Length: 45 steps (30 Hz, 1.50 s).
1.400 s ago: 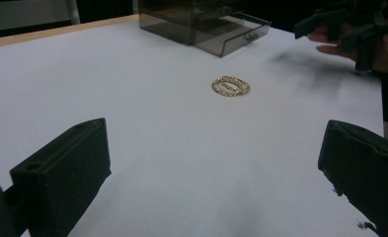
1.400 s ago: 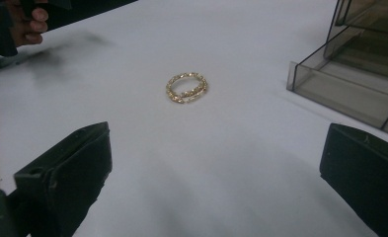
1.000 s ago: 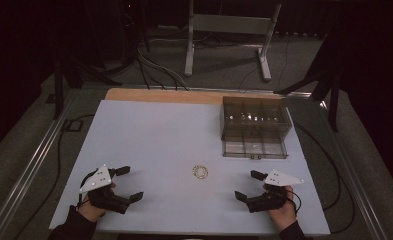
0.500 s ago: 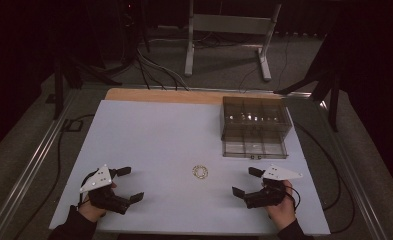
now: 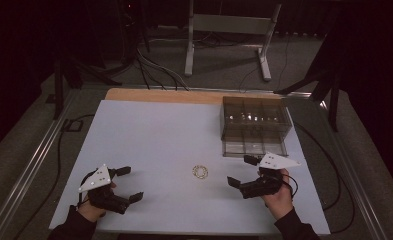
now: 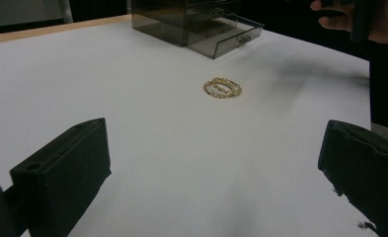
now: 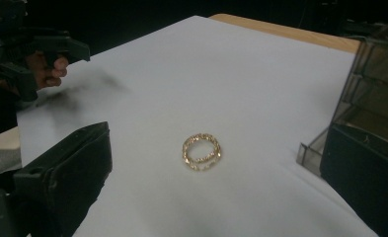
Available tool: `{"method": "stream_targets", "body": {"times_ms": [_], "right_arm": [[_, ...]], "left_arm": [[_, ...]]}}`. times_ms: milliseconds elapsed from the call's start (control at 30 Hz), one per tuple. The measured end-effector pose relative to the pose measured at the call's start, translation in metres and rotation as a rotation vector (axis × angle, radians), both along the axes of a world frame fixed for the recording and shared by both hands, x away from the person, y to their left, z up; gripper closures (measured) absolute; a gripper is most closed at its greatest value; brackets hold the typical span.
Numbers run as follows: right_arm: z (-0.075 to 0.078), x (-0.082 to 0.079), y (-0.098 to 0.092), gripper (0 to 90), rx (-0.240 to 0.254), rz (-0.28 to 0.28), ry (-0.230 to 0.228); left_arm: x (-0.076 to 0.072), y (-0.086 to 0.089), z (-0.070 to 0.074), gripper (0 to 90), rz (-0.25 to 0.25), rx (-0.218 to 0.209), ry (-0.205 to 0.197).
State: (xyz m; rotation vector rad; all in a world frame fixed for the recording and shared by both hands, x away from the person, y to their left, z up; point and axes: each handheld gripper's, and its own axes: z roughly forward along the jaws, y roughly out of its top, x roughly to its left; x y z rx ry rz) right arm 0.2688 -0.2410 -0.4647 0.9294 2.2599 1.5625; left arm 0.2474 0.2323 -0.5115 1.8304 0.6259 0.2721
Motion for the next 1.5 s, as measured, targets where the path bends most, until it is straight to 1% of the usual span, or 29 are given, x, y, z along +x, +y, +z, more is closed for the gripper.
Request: {"method": "stream_targets", "body": {"times_ms": [67, 100, 200, 233, 267, 300, 433, 567, 667, 700, 767, 800, 867, 933, 1000, 1067, 1133, 1167, 1200, 1233, 1300, 1367, 1400, 1433, 1467, 1500], "right_arm": [[0.001, 0.001, 0.002, 0.0, -0.001, 0.005, -0.003], [0.003, 0.004, 0.006, 0.0, 0.005, 0.014, -0.002], [0.006, 0.009, 0.014, 0.0, 0.001, 0.035, -0.003], [0.006, 0.009, 0.014, 0.0, 0.001, 0.035, -0.003], [0.006, 0.011, 0.017, 0.0, 0.0, 0.04, -0.006], [0.006, 0.016, 0.024, 0.0, 0.001, 0.057, 0.0], [0.004, 0.024, 0.035, 0.0, 0.005, 0.085, 0.01], [-0.002, 0.031, 0.047, 0.0, -0.012, 0.119, 0.011], [-0.005, 0.034, 0.053, 0.0, -0.022, 0.123, 0.01], [-0.008, 0.037, 0.056, 0.0, -0.022, 0.124, 0.014], [-0.01, 0.041, 0.06, 0.0, -0.037, 0.121, 0.027], [-0.011, 0.043, 0.062, 0.0, -0.04, 0.122, 0.044], [-0.015, 0.046, 0.065, 0.0, -0.027, 0.129, 0.059], [-0.018, 0.05, 0.068, 0.0, -0.028, 0.136, 0.077], [-0.022, 0.053, 0.071, 6.4, -0.03, 0.128, 0.087], [-0.026, 0.057, 0.074, 6.8, -0.033, 0.122, 0.1], [-0.03, 0.059, 0.077, 10.3, -0.038, 0.109, 0.116], [-0.032, 0.059, 0.079, 10.5, -0.041, 0.099, 0.125], [-0.034, 0.059, 0.082, 11.5, -0.053, 0.095, 0.132], [-0.036, 0.058, 0.083, 17.9, -0.063, 0.091, 0.134], [-0.039, 0.056, 0.086, 23.7, -0.072, 0.077, 0.144], [-0.043, 0.055, 0.088, 36.4, -0.082, 0.064, 0.165], [-0.045, 0.055, 0.089, 40.0, -0.084, 0.058, 0.174], [-0.046, 0.054, 0.09, 47.7, -0.1, 0.054, 0.182], [-0.048, 0.054, 0.091, 52.9, -0.113, 0.055, 0.189], [-0.05, 0.053, 0.092, 54.5, -0.119, 0.056, 0.198]], "left_arm": [[0.0, 0.0, 0.0, 0.5, 0.0, -0.002, 0.0], [0.0, 0.0, 0.0, 0.5, -0.001, 0.0, 0.0], [0.0, 0.0, 0.0, 0.5, -0.002, -0.002, 0.0], [0.0, 0.0, 0.0, 0.5, -0.002, -0.002, 0.0], [0.0, 0.0, 0.0, 0.5, -0.003, -0.001, -0.001], [0.0, 0.0, 0.0, 0.5, -0.004, 0.0, -0.001], [0.0, 0.0, 0.001, 0.5, -0.004, -0.003, -0.002], [0.0, 0.0, 0.0, 0.5, -0.006, -0.002, -0.003], [0.0, 0.0, 0.0, 0.5, -0.008, 0.0, -0.003], [0.0, 0.0, 0.0, 0.5, -0.009, 0.001, -0.002], [0.0, 0.0, 0.0, 0.5, -0.008, -0.003, 0.0], [0.0, 0.0, 0.0, 0.5, -0.007, -0.003, 0.0], [0.0, 0.0, 0.0, 0.5, -0.009, -0.001, 0.001], [0.0, 0.0, 0.0, 0.5, -0.009, -0.001, 0.0], [0.0, -0.001, 0.0, 0.5, -0.008, -0.002, 0.001], [0.0, -0.001, 0.0, 0.5, -0.011, 0.001, 0.001], [0.0, 0.0, 0.0, 0.5, -0.007, -0.002, 0.001], [0.0, 0.0, 0.0, 0.5, -0.007, -0.004, 0.002], [0.0, 0.0, 0.0, 0.5, -0.006, -0.003, 0.001], [0.0, 0.0, -0.001, 0.5, -0.007, -0.002, 0.0], [0.001, 0.001, 0.0, 0.5, -0.005, -0.005, 0.001], [0.001, 0.001, -0.001, 0.5, -0.005, -0.006, 0.002], [0.0, 0.001, -0.001, 0.5, -0.006, -0.001, 0.0], [0.0, 0.0, -0.001, 0.5, -0.008, 0.001, 0.001], [0.0, 0.0, -0.001, 0.5, -0.007, 0.0, 0.001], [0.0, 0.0, -0.001, 0.5, -0.006, -0.001, 0.001]]}}
